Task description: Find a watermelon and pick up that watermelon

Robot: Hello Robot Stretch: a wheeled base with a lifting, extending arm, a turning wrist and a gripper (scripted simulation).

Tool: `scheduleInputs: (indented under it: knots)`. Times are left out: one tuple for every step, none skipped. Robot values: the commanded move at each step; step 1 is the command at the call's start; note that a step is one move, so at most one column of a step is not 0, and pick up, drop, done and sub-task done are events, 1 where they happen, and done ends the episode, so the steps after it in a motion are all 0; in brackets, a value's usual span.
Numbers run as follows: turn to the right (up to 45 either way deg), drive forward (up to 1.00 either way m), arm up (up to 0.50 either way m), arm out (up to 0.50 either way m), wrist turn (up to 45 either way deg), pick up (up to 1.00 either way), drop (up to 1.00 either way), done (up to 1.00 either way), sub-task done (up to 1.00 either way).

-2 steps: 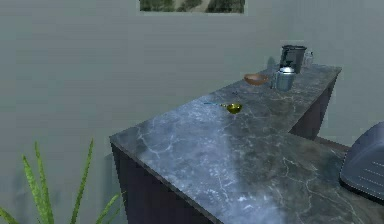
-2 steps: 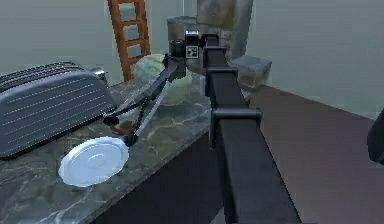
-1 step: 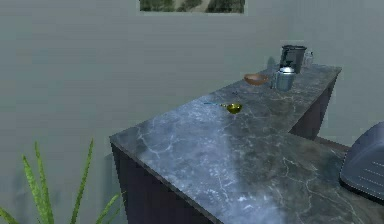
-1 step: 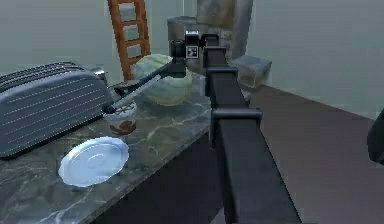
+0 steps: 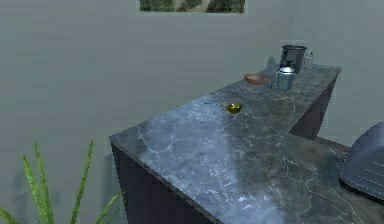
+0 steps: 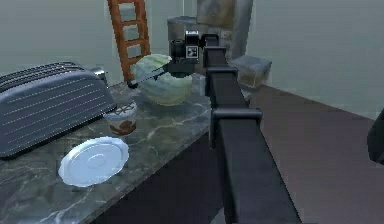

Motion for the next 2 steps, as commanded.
scheduleInputs:
  knots:
    - [0.0, 0.0, 0.0, 0.0, 24.0, 0.0, 0.0, 0.0, 0.0]
    - [0.0, 0.0, 0.0, 0.0, 0.0, 1.0, 0.0, 0.0, 0.0]
